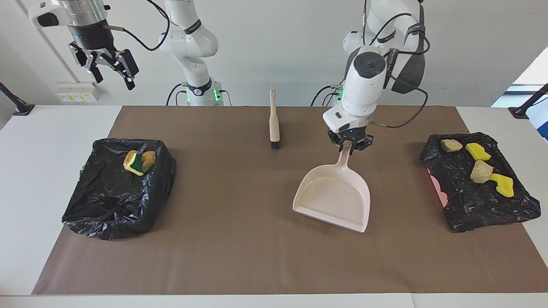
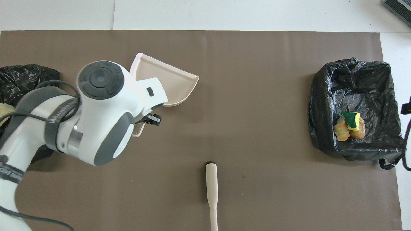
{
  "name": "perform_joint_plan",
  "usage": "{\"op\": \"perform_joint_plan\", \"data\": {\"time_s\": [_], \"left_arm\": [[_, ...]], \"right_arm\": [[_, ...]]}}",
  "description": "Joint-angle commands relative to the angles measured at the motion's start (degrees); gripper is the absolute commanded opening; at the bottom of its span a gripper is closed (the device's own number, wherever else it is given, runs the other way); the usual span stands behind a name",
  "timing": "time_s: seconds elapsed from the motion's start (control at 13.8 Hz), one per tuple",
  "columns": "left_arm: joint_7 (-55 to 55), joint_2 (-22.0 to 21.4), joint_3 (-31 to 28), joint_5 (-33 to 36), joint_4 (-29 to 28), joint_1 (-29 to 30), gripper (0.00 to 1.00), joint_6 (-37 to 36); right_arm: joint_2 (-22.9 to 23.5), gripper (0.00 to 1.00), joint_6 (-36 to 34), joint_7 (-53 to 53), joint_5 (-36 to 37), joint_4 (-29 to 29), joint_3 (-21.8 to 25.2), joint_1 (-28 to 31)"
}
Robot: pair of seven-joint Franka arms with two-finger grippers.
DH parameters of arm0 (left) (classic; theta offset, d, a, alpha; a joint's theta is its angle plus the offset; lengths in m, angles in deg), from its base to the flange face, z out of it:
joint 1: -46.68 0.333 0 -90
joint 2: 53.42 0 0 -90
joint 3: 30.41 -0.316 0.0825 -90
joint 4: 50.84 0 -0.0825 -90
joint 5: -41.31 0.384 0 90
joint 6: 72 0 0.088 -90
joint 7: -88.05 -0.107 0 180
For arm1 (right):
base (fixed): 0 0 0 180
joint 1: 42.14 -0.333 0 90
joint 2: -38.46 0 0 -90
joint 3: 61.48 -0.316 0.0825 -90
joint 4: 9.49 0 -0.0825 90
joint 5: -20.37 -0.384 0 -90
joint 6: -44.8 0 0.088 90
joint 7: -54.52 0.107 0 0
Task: Sweep and dump trash in bin
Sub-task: 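Return the dustpan to the table center and release with the left gripper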
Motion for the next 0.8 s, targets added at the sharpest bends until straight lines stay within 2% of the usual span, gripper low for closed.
{"op": "perform_joint_plan", "data": {"time_s": [0.0,0.14,0.29,0.36,0.51,0.72], "left_arm": [[6.59,7.02,-1.47,-2.43,5.00,-5.49,0.00,2.97],[13.43,11.41,-1.47,-2.34,8.96,-8.31,0.00,3.32],[20.64,19.21,-1.64,-1.82,16.40,-11.92,0.00,3.85],[22.50,22.13,-1.56,-2.25,19.84,-12.02,0.00,3.94],[26.63,23.30,-1.38,-2.52,22.42,-12.02,0.00,4.37],[26.65,23.21,-1.38,-4.19,21.81,-11.76,0.00,5.79]], "right_arm": [[-0.69,1.00,0.78,-1.31,-0.22,-4.60,0.14,0.41],[-0.16,1.00,3.58,-1.22,-0.31,-7.93,0.14,0.93],[-0.51,1.00,9.11,-1.22,-0.31,-11.80,0.14,1.64],[-0.42,1.00,9.57,-1.22,-0.31,-11.73,0.14,1.64],[-0.33,1.00,8.79,-2.87,-0.84,-11.03,0.14,2.07],[0.19,1.00,4.94,-6.40,-1.90,-5.86,0.93,2.69]]}}
